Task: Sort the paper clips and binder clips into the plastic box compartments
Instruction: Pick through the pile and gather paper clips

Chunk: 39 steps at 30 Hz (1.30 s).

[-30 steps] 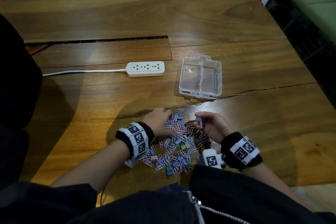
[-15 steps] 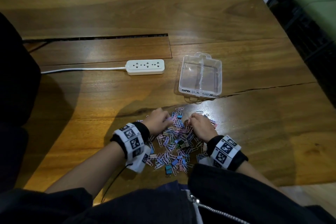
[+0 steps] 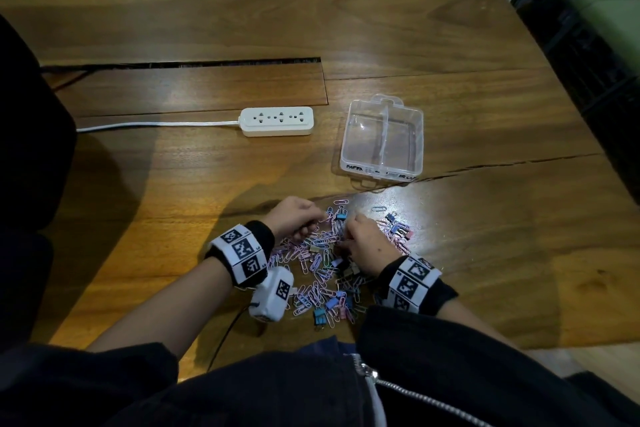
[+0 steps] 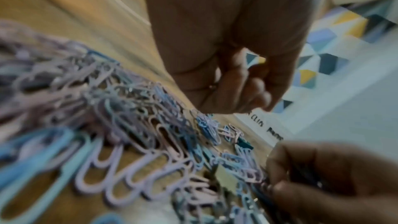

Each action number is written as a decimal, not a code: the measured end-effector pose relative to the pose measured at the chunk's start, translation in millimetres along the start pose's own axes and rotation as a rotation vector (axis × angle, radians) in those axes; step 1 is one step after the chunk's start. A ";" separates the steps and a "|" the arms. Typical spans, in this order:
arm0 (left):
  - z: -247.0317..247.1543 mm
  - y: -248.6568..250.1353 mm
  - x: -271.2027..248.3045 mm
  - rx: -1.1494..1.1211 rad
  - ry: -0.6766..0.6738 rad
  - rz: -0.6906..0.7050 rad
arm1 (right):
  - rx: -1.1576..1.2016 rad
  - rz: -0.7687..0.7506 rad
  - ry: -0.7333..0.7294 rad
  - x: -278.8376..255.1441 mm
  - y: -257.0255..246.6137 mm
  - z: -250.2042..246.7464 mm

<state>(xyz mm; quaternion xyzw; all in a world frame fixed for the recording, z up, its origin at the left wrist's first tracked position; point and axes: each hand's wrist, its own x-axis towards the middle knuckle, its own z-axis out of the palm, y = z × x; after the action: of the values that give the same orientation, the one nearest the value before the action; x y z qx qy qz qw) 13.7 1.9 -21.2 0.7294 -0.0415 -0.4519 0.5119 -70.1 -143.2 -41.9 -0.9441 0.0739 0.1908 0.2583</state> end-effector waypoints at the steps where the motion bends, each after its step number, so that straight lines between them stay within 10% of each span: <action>1: 1.3 0.5 0.0 0.139 0.036 0.010 | 0.041 0.016 -0.003 0.2 0.2 -2.8; 8: 18.9 -0.9 4.2 0.982 0.116 0.175 | 0.704 0.104 0.055 -8.7 16.0 -28.3; 19: 47.8 -12.5 4.2 1.239 0.158 0.265 | 1.520 0.332 -0.094 -6.1 27.5 -41.7; 22: 44.8 -8.5 0.9 1.091 0.131 0.254 | 1.331 0.368 -0.055 -4.0 21.4 -39.7; 31: -7.3 6.8 -8.0 -0.395 0.059 -0.004 | 0.054 0.234 0.096 2.4 -1.6 -9.4; 39: -20.5 -9.4 -16.5 0.893 0.077 0.059 | -0.028 0.108 0.021 5.7 -8.9 -2.9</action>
<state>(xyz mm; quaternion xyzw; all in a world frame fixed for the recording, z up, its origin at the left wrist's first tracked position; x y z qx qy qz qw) 14.6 29.6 -17.1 0.8936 -0.2342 -0.3474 0.1609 -61.8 -137.3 -37.7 -0.9442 0.1247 0.1957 0.2336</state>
